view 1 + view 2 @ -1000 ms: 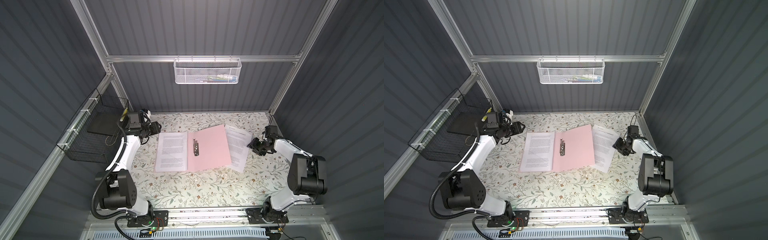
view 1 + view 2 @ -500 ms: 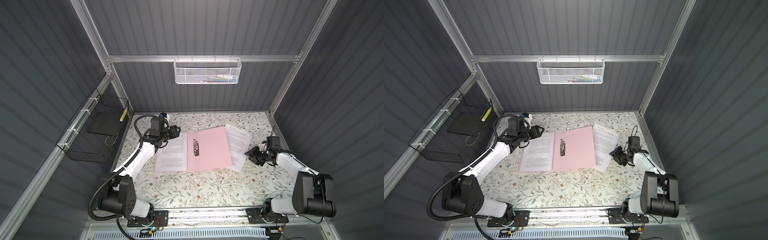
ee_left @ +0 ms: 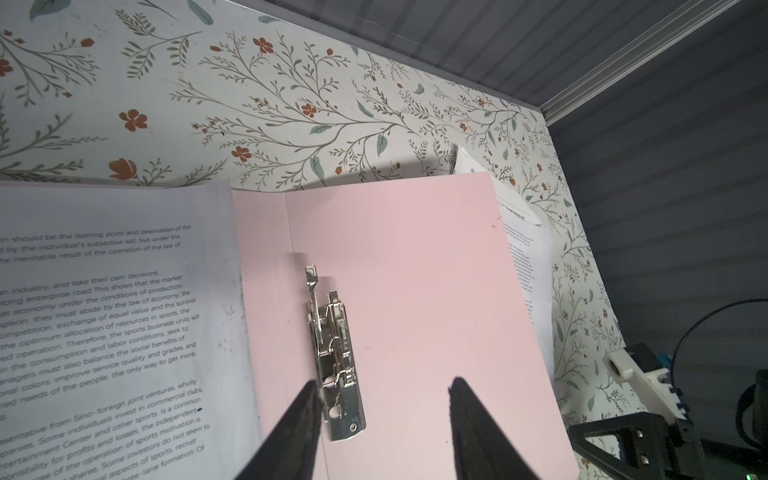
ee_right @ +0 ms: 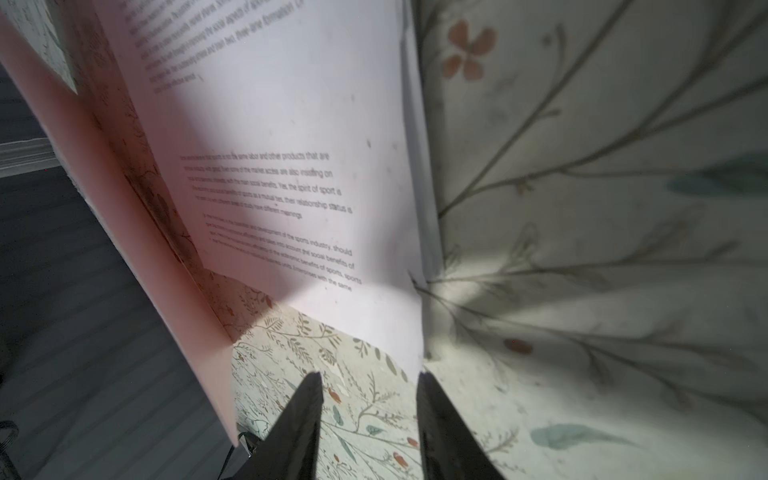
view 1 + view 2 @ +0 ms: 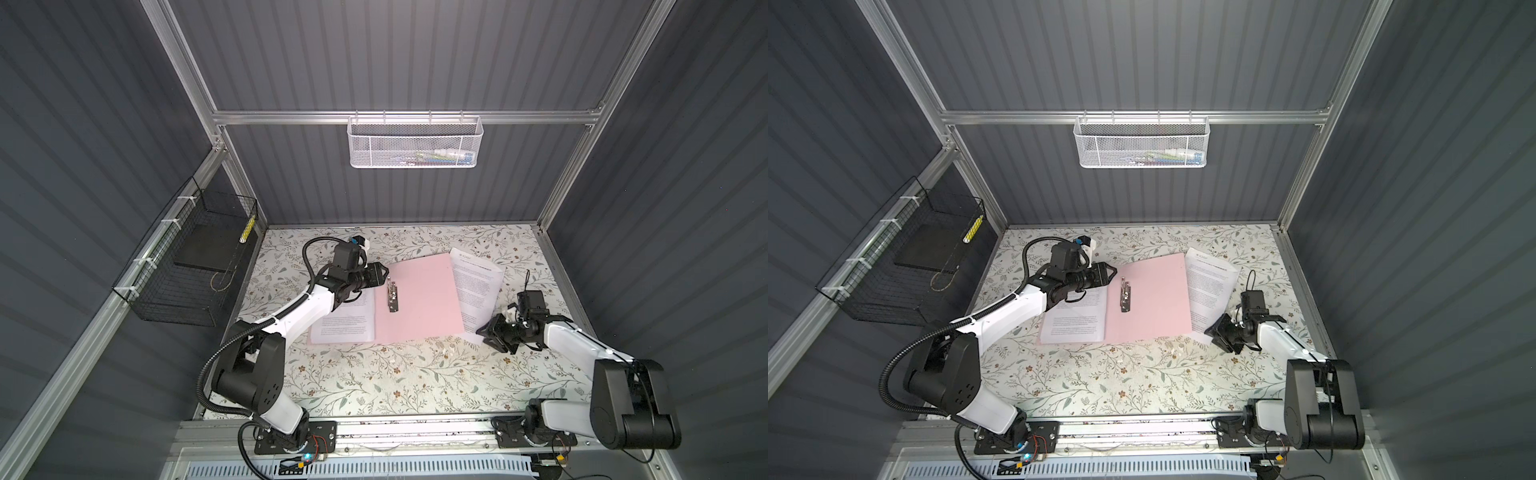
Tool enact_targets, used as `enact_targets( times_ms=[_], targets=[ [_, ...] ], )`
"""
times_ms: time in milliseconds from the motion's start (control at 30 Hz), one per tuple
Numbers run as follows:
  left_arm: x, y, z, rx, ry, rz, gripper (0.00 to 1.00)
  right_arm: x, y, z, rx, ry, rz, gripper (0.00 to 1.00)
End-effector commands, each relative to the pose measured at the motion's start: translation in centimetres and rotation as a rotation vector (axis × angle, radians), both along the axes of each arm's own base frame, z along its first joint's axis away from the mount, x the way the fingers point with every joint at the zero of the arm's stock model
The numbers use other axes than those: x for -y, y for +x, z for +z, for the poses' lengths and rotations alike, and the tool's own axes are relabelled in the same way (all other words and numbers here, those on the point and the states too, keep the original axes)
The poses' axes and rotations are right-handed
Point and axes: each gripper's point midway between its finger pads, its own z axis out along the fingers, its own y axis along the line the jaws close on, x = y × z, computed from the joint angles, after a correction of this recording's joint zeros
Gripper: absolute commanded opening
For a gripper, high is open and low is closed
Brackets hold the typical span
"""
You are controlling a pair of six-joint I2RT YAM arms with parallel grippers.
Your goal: Put the files into the folder
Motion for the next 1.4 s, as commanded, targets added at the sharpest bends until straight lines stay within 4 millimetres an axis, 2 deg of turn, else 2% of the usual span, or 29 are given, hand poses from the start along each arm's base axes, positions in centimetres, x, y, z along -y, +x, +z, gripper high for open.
enact_targets(
  times_ms=[0, 167, 233, 633, 733, 933, 1000, 1133, 1300, 1367],
  targets=[
    [0.5, -0.3, -0.5, -0.008, -0.015, -0.01, 0.51, 0.3, -1.2, -0.6, -0.034, -0.031, -0.001, 0.41],
    [0.4, -0.5, -1.6, -0.027, 0.001, -0.015, 0.51, 0.3, -1.4, -1.7, -0.06, -0.029, -0.006, 0.41],
    [0.6, -0.6, -1.8, -0.034, -0.002, -0.02, 0.5, 0.2, -0.8, -2.0, -0.046, -0.017, -0.015, 0.4],
    [0.5, -0.6, -2.8, -0.045, 0.016, -0.02, 0.49, -0.1, 0.8, -3.6, -0.033, 0.021, -0.064, 0.28],
    [0.5, -0.6, -3.0, -0.048, 0.021, -0.021, 0.49, -0.4, 0.7, -3.9, -0.041, 0.029, -0.063, 0.21],
    [0.7, -0.4, -3.4, -0.057, 0.021, -0.032, 0.48, -0.4, 0.5, -3.9, -0.037, 0.03, -0.068, 0.0],
    [0.8, -0.3, -3.3, -0.057, 0.024, -0.034, 0.48, -0.4, 0.4, -3.5, -0.032, 0.029, -0.068, 0.0],
    [0.8, -0.3, -3.0, -0.048, 0.029, -0.039, 0.47, 0.0, 0.6, -1.2, 0.014, 0.005, -0.07, 0.0],
    [1.2, -0.3, -2.5, -0.037, 0.013, -0.061, 0.47, 1.0, 2.0, 4.0, 0.136, -0.048, -0.075, 0.0],
    [1.3, -0.2, -2.3, -0.031, 0.008, -0.066, 0.47, 2.1, 2.8, 6.3, 0.183, -0.098, -0.091, 0.0]
  ],
)
